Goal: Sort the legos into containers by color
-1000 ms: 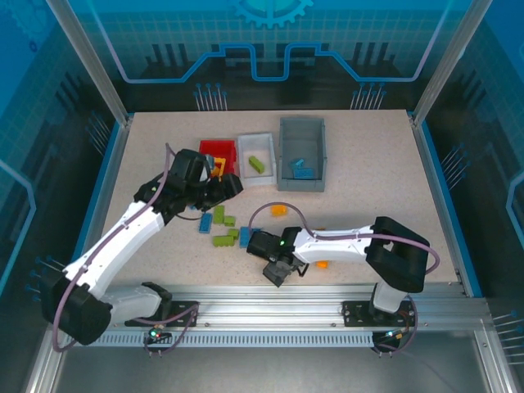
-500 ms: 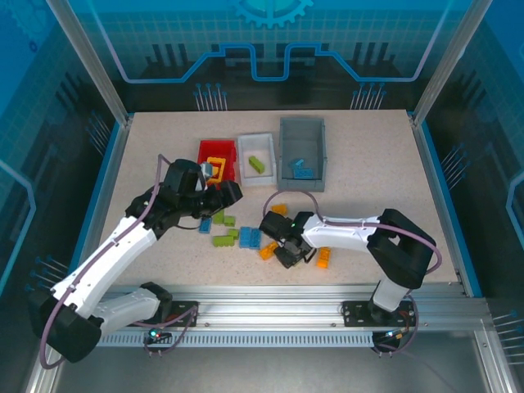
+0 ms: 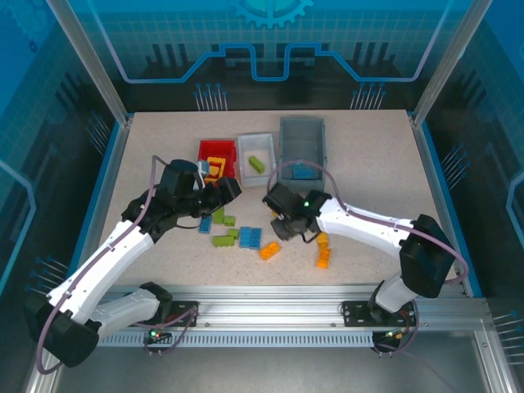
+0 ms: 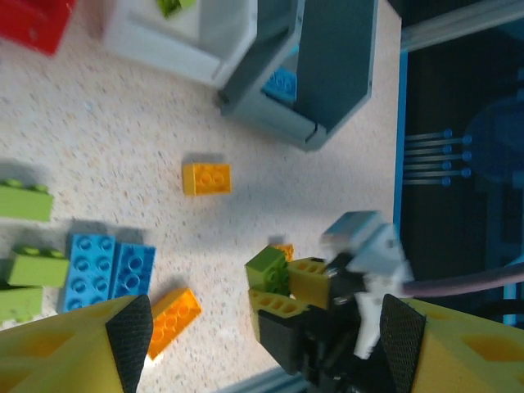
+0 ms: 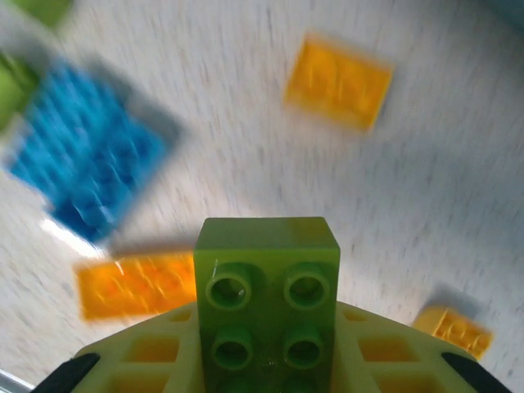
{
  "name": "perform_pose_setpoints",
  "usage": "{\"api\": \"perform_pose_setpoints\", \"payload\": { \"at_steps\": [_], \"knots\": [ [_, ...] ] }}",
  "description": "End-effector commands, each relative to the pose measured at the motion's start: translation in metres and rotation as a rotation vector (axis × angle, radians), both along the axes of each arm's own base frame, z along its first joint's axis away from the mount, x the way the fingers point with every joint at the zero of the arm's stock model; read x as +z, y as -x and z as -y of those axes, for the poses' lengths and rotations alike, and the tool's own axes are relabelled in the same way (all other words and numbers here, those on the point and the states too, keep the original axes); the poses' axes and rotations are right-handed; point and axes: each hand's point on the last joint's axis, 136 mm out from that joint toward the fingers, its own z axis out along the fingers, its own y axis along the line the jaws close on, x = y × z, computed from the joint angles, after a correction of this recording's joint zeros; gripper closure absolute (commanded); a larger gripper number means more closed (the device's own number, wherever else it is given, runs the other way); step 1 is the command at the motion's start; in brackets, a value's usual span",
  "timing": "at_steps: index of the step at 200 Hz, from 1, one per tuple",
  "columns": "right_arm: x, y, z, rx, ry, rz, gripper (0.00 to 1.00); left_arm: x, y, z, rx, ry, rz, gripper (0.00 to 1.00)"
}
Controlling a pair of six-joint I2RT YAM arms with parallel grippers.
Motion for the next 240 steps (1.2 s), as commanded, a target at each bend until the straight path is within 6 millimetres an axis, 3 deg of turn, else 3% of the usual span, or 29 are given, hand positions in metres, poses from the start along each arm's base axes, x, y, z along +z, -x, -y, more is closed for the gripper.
{"api": "perform_pose_setpoints", "payload": {
  "at_steps": [1,28,52,70,79,92,114,144,168,173,206,240],
  "knots": [
    [0.014,-0.055,-0.026,-0.075,-0.067,0.044,0.74,0.015,-0.007,-0.016,0.092,-0.044,0.063,0.23],
    [0.02,-0.124,-0.058,-0.124,-0.127,0.058,0.74,0.016,-0.017,-0.014,0.102,-0.045,0.086,0.23],
    [0.006,-0.173,-0.068,-0.181,-0.119,0.031,0.74,0.015,-0.021,-0.012,0.096,-0.057,0.087,0.23],
    [-0.007,-0.194,-0.07,-0.217,-0.123,-0.007,0.74,0.013,-0.02,-0.013,0.092,-0.067,0.083,0.25],
    [-0.027,-0.201,-0.069,-0.236,-0.11,-0.034,0.74,0.01,-0.019,-0.014,0.093,-0.075,0.078,0.25],
    [-0.033,-0.208,-0.067,-0.255,-0.115,-0.042,0.71,0.007,-0.017,-0.017,0.093,-0.09,0.071,0.26],
    [-0.033,-0.212,-0.07,-0.247,-0.144,-0.043,0.58,-0.005,-0.012,-0.022,0.102,-0.125,0.036,0.28],
    [-0.008,-0.21,-0.079,-0.203,-0.18,-0.006,0.45,-0.021,-0.005,-0.026,0.096,-0.149,0.001,0.28],
    [0.01,-0.203,-0.084,-0.183,-0.188,0.022,0.42,-0.03,-0.002,-0.028,0.089,-0.17,-0.017,0.28],
    [0.028,-0.201,-0.084,-0.179,-0.206,0.049,0.42,-0.032,-0.001,-0.028,0.088,-0.174,-0.025,0.28],
    [0.066,-0.187,-0.081,-0.186,-0.236,0.12,0.42,-0.042,0.0,-0.025,0.069,-0.188,-0.06,0.29],
    [0.104,-0.155,-0.053,-0.219,-0.258,0.232,0.43,-0.047,-0.002,-0.006,-0.004,-0.202,-0.082,0.29]
  ]
}}
